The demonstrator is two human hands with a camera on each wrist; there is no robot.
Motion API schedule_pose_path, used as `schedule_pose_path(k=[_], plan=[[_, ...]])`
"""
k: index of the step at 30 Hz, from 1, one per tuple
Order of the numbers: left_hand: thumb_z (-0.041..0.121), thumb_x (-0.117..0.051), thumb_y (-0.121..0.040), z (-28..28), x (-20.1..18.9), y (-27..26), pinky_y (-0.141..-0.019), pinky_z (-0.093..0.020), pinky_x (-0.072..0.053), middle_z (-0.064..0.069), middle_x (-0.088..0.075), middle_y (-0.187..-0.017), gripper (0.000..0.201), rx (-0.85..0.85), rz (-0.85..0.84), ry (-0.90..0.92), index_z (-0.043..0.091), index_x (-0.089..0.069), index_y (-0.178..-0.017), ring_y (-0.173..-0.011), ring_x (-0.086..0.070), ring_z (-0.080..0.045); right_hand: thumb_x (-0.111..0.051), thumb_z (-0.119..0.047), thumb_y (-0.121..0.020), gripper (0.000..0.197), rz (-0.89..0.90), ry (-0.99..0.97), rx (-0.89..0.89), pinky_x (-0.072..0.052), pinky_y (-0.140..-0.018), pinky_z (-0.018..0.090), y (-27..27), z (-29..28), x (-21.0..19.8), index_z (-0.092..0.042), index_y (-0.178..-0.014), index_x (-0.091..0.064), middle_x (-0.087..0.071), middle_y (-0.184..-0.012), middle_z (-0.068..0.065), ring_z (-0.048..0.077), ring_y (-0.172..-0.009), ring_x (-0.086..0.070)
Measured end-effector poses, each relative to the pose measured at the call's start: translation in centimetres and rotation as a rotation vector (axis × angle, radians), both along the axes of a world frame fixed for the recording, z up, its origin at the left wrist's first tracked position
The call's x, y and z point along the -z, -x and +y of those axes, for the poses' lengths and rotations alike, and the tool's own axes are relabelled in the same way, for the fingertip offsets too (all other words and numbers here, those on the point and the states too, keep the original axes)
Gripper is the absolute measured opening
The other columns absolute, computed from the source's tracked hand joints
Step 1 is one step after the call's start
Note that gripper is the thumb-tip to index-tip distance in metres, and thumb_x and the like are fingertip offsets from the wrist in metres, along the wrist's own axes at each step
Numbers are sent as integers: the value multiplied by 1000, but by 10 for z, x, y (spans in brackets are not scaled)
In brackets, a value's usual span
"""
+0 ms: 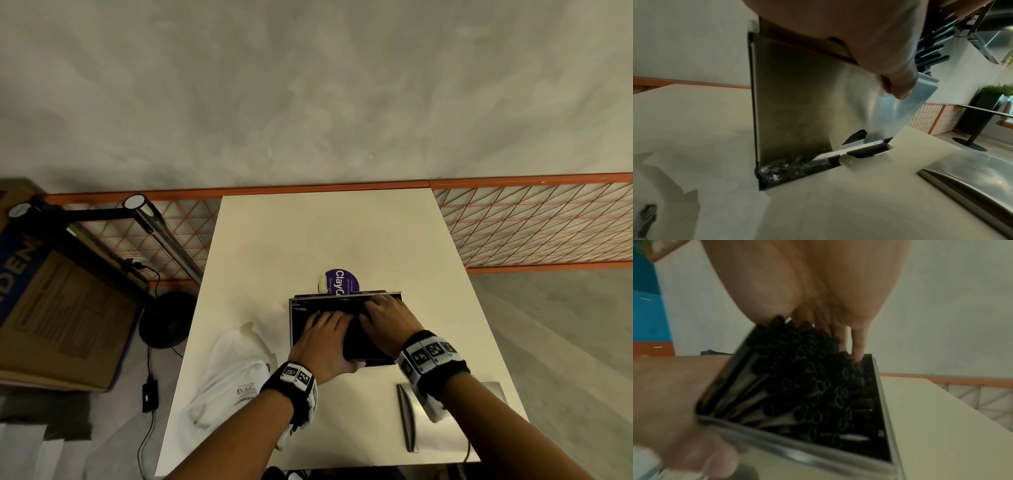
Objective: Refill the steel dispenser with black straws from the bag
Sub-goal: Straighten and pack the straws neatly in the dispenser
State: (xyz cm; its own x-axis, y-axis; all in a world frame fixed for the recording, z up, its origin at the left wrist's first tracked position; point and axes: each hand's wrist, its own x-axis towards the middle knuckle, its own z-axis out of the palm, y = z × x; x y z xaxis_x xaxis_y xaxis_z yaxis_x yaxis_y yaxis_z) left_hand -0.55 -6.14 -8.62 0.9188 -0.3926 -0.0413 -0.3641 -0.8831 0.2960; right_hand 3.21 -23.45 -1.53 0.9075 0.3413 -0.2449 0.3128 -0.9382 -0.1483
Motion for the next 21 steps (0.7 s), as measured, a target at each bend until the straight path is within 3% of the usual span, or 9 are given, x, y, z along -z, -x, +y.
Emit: schedule_pose_path(k=[5,10,12,14,15,16,19,21], plan=[[73,-58,-70,0,1,5,-118,-41,-28,7,-51,-132,86,28,-23,11,23,-44,-138,-125,-46,-19,-34,-39,-100,43,237,51,68,-36,-104,45,-14,9,-3,-8,-116,-59,-58,-130,18,35,-120,-53],[73,-60,-71,2,2,8,-114,-39,-31,7,-52,-126,80,48,-28,23,23,-47,-132,-120,-48,-18,-37,-30,-99,41,391,-15,108,-43,-99,36,-29,16,6,-8,-127,-57,-59,-131,19,33,-119,-57],[73,-61,-71,2,5,11,-112,-39,-34,8,-53,-123,77,50,-41,29,24,-48,-129,-118,-50,-17,-28,-46,-95,51,422,-47,65,-42,-104,38,-40,15,29,-23,-135,-51,-58,-134,13,30,-123,-56],[73,-61,-70,1,8,13,-110,-40,-37,8,-54,-122,76,51,-62,33,23,-49,-127,-117,-51,-17,-14,-70,-80,68,407,-90,72,-42,-107,42,-60,0,86,-42,-135,-42,-58,-136,5,26,-124,-55],[73,-61,-70,2,8,14,-109,-40,-38,8,-55,-122,76,45,-66,38,23,-50,-127,-116,-52,-17,-11,-75,-74,72,410,-88,80,-43,-105,43,-71,-6,117,-45,-133,-40,-59,-135,3,26,-123,-57],[73,-61,-71,2,9,15,-108,-41,-38,7,-55,-122,76,50,-73,37,22,-50,-127,-116,-52,-18,-10,-76,-71,75,419,-72,92,-44,-104,44,-76,-10,132,-45,-132,-40,-60,-133,3,27,-120,-58],[73,-60,-72,1,9,15,-107,-42,-40,6,-56,-123,76,65,-85,38,22,-52,-127,-116,-52,-19,-9,-75,-64,84,420,-47,110,-46,-101,44,-71,-5,122,-38,-131,-46,-61,-130,7,30,-117,-59],[73,-59,-72,2,8,14,-106,-42,-40,7,-56,-123,76,64,-75,31,22,-52,-128,-116,-52,-19,-10,-74,-65,82,395,-24,85,-46,-101,44,-69,-5,116,-41,-131,-44,-61,-131,5,29,-117,-59]])
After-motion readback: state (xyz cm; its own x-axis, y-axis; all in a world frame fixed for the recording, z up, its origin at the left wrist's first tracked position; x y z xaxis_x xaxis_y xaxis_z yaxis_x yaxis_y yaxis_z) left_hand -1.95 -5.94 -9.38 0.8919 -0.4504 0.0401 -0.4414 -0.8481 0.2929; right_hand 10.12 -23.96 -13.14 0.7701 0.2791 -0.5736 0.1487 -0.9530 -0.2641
